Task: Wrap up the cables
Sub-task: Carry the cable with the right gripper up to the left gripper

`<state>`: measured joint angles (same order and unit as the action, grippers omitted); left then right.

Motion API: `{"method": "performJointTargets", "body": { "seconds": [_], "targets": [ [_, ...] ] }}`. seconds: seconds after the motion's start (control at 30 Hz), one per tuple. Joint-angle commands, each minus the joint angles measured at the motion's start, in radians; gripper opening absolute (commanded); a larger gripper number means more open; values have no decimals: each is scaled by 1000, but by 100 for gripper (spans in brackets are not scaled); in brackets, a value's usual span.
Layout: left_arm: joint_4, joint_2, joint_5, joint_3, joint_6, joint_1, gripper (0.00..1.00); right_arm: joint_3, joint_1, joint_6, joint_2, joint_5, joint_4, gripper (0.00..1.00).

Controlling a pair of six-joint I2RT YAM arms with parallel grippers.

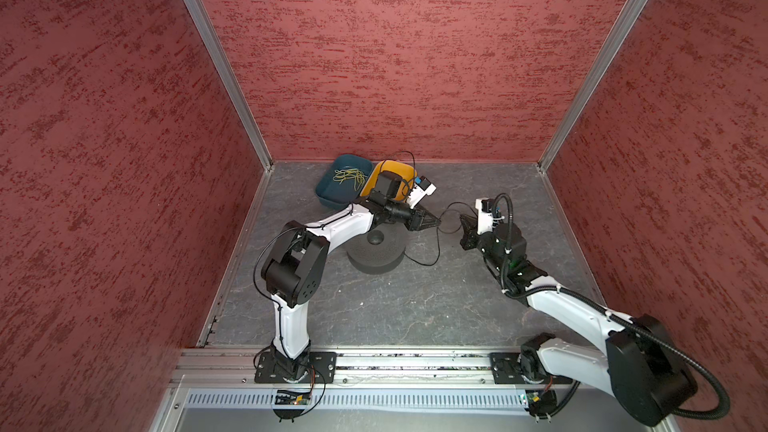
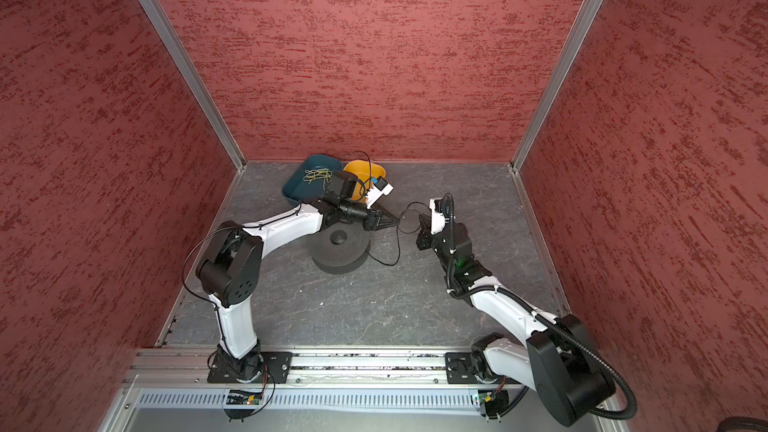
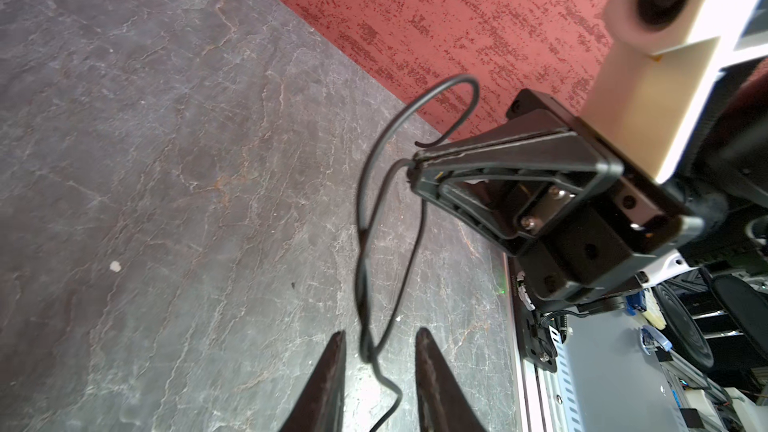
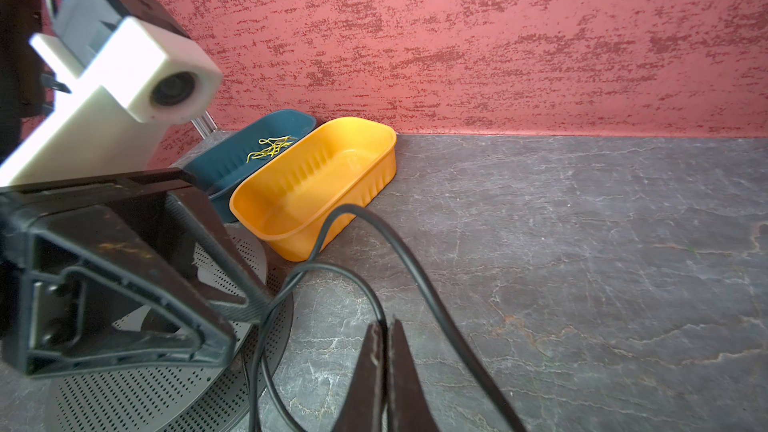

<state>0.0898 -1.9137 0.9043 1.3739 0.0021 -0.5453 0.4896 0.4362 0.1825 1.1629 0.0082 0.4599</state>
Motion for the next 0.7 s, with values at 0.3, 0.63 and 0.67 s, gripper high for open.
{"method": "performJointTargets", "body": {
  "seconds": [0.3, 0.63, 0.67],
  "targets": [
    [-75, -59, 133, 39, -2, 24, 26, -3, 10, -5, -6, -27, 44, 0],
    [-56, -59, 151, 36, 21, 18, 23, 4, 9, -2, 9, -27, 43, 0],
    [-54, -61, 151, 38, 19, 17, 23, 4, 10, -2, 9, -28, 43, 0]
  ]
}}
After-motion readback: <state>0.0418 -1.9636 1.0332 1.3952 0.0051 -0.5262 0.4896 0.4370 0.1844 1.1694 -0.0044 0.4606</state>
